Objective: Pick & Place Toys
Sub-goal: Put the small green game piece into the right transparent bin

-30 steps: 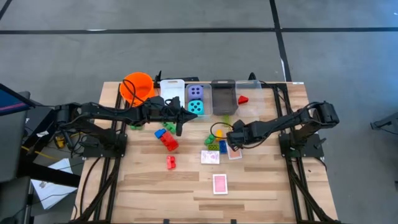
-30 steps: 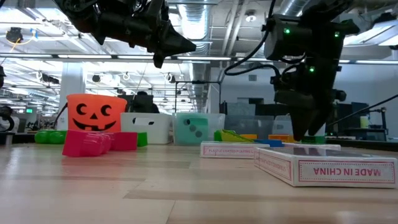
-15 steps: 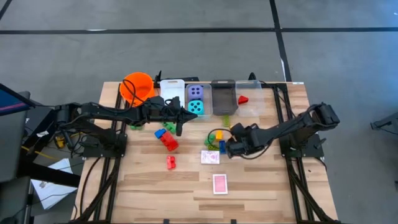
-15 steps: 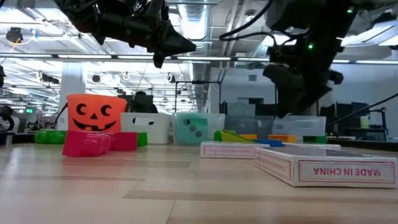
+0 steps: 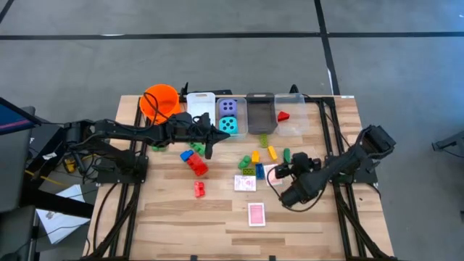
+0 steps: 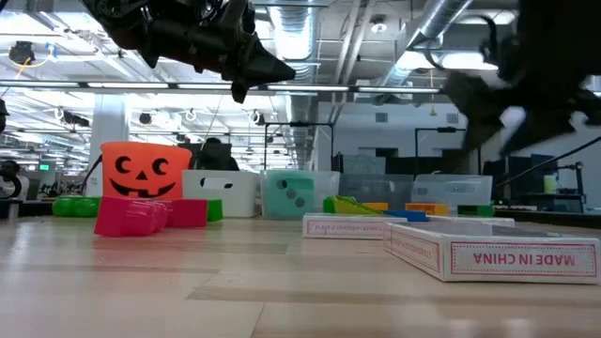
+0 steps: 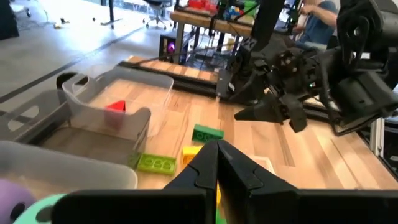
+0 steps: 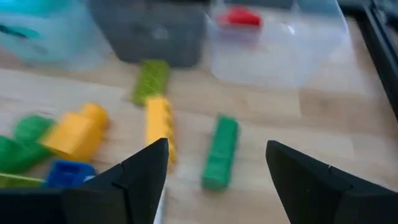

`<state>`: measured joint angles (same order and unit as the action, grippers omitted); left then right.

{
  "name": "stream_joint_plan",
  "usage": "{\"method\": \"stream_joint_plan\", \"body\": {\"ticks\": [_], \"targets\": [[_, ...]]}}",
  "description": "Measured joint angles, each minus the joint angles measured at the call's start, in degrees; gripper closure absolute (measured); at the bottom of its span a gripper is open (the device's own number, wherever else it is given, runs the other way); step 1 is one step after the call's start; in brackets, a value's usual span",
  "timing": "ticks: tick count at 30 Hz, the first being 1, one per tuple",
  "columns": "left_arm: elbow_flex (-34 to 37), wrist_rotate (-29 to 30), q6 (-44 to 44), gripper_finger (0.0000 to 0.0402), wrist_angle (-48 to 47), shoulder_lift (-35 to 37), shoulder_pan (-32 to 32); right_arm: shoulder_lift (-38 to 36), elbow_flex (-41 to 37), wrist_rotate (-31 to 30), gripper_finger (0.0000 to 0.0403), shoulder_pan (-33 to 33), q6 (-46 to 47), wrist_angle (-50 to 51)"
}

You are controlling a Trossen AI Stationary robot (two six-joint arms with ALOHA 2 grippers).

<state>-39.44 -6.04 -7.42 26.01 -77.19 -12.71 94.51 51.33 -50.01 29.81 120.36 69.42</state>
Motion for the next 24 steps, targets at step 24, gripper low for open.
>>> {"method": "stream_joint_plan", "body": {"ticks": [24], "targets": [[-0.02, 0.0, 0.11, 0.0402, -4.2, -0.02, 0.0, 8.93, -1.99, 6.7, 0.0138, -2.14, -2.48, -12.42]]}}
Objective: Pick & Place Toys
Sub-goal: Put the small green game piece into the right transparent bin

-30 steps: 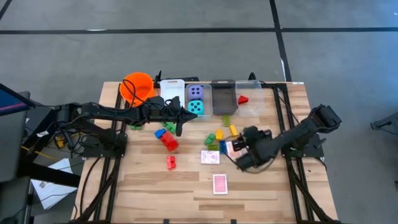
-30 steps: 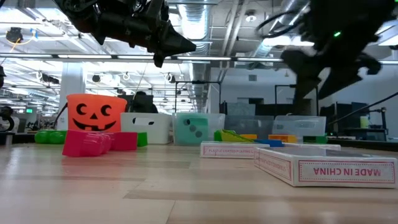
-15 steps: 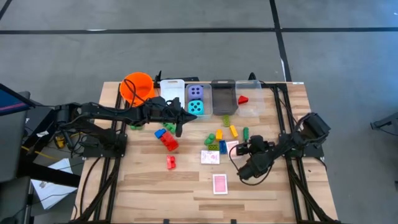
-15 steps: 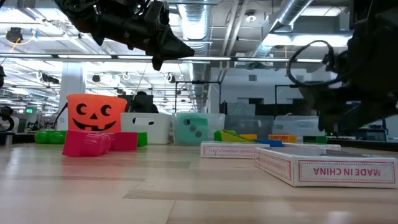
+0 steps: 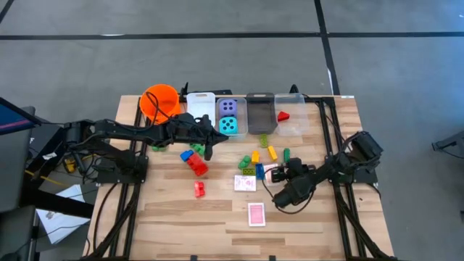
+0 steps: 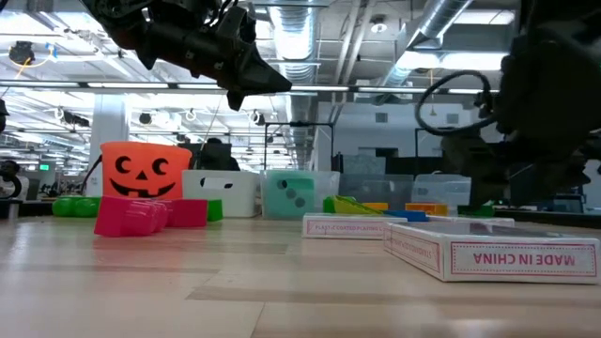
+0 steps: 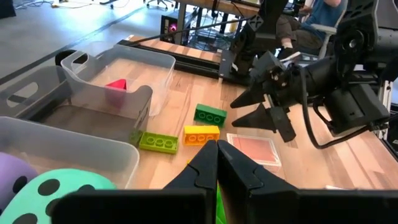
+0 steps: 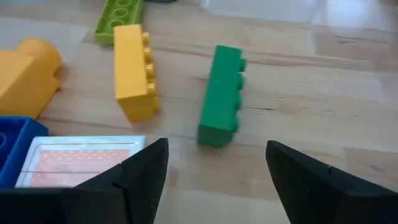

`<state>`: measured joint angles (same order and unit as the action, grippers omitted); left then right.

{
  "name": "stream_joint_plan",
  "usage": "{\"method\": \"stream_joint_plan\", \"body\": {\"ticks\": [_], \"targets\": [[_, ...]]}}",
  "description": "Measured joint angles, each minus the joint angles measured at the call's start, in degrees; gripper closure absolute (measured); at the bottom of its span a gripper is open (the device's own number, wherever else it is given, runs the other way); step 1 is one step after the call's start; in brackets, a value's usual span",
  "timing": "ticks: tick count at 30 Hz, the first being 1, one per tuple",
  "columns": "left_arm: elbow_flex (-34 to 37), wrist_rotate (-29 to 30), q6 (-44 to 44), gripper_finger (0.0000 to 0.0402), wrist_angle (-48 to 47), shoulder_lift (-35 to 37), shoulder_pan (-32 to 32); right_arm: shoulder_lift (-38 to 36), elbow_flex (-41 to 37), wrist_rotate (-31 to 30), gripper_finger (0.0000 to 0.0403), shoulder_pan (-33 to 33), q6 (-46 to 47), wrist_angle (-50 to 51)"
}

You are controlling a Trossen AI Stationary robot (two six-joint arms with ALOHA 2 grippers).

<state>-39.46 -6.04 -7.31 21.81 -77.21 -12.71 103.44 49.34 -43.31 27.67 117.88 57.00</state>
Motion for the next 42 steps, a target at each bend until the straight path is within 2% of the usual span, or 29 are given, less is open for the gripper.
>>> {"method": "stream_joint_plan", "body": {"ticks": [5, 11, 18, 23, 35, 38, 42], "targets": [[0.0, 0.0, -0.2, 0.0402, -0.63, 0.0, 0.0, 0.0, -1.24, 2.85, 0.0138, -2.65, -6.03, -5.37], [0.0, 0.0, -0.2, 0.0402, -1.44, 0.0, 0.0, -0.02, -1.9, 5.73, 0.0138, -4.71, -6.9, -6.3], [0.0, 0.0, -0.22, 0.0402, -1.49, 0.0, 0.0, -0.02, -1.9, 6.01, 0.015, -4.92, -6.9, -6.41], [0.0, 0.0, -0.22, 0.0402, -1.49, 0.0, 0.0, -0.02, -1.9, 5.97, 0.0204, -4.97, -6.89, -6.4], [0.0, 0.0, -0.24, 0.0402, -1.48, 0.0, 0.0, -0.07, -1.9, 4.5, 0.0385, -4.97, -6.88, -6.37], [0.0, 0.0, -0.24, 0.0402, -1.47, 0.0, 0.0, -0.07, -1.88, 4.5, 0.0397, -4.91, -6.92, -6.35], [0.0, 0.0, -0.24, 0.0402, -1.47, 0.0, 0.0, -0.07, -1.88, 4.5, 0.0374, -4.4, -6.86, -6.37]]}}
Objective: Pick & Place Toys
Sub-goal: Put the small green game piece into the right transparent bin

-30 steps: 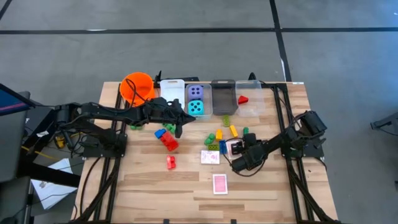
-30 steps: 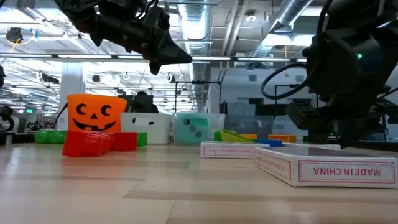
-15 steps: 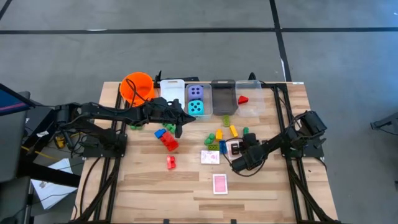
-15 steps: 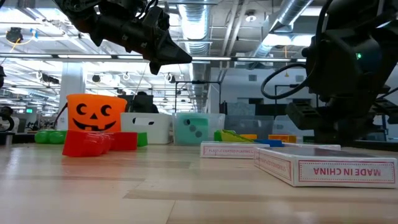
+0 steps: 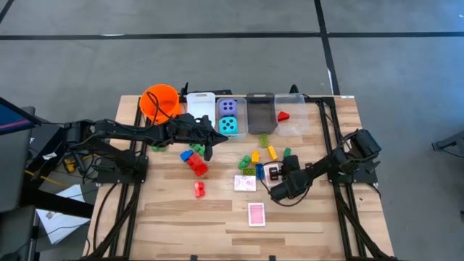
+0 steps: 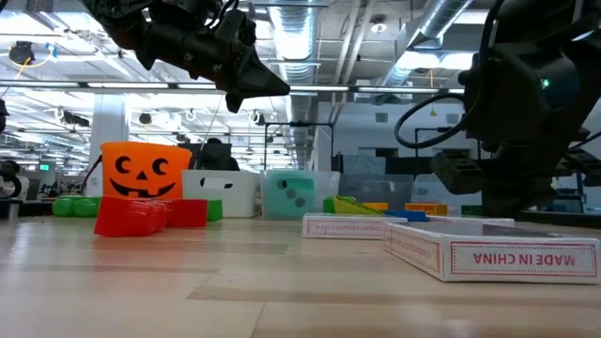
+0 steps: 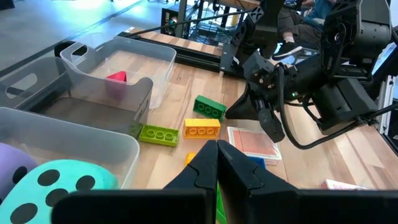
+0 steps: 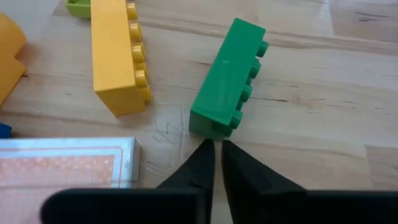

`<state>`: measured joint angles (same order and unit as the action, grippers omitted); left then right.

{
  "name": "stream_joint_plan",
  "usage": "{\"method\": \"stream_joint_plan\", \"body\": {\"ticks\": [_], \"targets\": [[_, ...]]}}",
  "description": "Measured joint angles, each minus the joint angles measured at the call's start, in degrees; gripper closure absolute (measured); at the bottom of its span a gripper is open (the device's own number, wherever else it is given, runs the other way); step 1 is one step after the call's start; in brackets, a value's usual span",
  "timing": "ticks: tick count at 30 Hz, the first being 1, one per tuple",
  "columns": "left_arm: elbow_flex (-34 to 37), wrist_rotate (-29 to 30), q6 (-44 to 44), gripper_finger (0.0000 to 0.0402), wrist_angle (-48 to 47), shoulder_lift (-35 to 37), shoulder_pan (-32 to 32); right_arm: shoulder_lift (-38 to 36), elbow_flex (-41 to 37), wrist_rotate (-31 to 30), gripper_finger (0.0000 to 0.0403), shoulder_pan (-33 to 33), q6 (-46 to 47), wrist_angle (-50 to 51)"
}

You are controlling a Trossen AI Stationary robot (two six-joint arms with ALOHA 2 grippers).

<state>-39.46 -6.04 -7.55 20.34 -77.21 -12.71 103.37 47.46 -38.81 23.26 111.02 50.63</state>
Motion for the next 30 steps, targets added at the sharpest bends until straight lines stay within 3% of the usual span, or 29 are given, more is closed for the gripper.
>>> {"method": "stream_joint_plan", "body": {"ticks": [20, 30], "targets": [[0.02, -0.02, 0.0, 0.0402, -1.03, 0.0, 0.0, 0.0, 0.02, -0.04, 0.0172, -2.02, 0.64, -1.84], [0.02, -0.01, 0.0, 0.0402, -1.1, 0.0, 0.0, 0.0, 0.02, -0.22, 0.0153, -7.77, -0.52, -1.75]]}}
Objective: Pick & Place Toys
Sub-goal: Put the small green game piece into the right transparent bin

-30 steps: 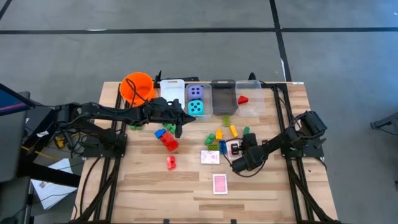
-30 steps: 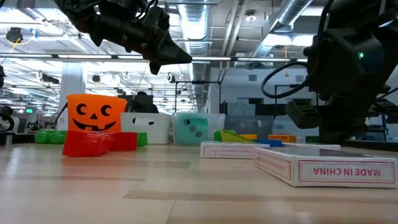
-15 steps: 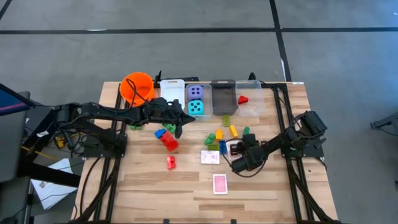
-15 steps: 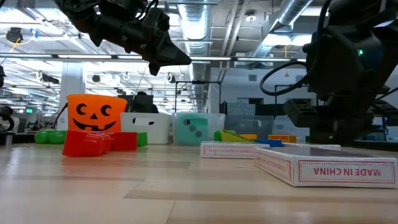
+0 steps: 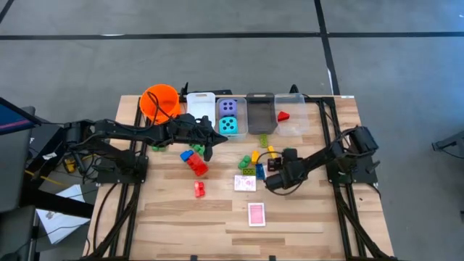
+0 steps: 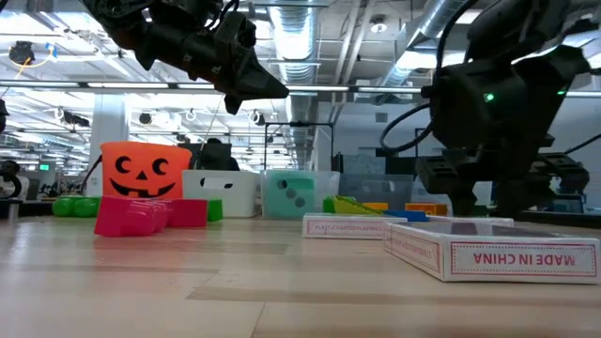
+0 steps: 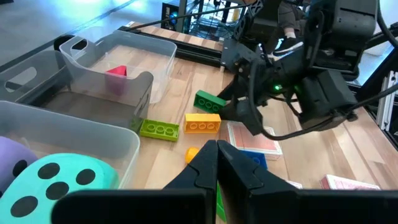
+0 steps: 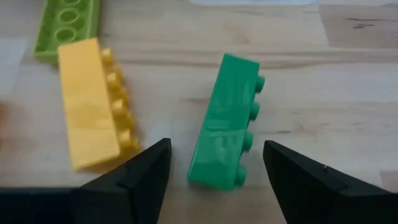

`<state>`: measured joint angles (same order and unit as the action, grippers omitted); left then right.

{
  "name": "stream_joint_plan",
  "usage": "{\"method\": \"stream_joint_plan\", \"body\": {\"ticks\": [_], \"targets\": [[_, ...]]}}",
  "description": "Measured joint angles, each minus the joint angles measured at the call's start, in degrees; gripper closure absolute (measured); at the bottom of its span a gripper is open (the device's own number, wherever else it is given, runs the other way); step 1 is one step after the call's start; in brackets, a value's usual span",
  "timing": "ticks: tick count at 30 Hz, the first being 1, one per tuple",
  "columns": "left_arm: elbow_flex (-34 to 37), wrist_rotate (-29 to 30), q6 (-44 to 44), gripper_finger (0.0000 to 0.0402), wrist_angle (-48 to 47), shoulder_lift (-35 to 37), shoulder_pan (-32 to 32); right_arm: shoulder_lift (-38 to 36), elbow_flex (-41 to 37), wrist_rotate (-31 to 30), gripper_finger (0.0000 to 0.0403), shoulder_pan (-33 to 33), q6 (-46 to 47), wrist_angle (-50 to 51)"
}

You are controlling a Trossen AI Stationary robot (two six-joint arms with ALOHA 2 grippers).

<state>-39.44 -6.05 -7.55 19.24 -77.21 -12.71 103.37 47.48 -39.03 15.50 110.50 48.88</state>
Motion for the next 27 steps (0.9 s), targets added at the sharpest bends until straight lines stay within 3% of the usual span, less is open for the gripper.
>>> {"method": "stream_joint_plan", "body": {"ticks": [10, 14, 20, 27], "targets": [[0.02, 0.0, 0.0, 0.0402, -0.45, 0.0, 0.0, 0.0, 0.0, 0.02, 0.0164, -4.47, -1.61, 0.02], [0.02, 0.0, 0.0, 0.0402, -0.45, 0.0, 0.0, 0.0, 0.0, 0.04, 0.021, -4.84, -1.65, 0.09], [0.02, 0.01, 0.0, 0.0402, -0.44, 0.0, 0.0, 0.0, 0.02, -0.09, 0.0318, -4.75, -2.98, 0.17], [0.02, 0.01, 0.02, 0.0402, -0.43, 0.0, 0.0, 0.0, 0.89, -1.94, 0.0315, -3.44, -2.14, 2.58]]}}
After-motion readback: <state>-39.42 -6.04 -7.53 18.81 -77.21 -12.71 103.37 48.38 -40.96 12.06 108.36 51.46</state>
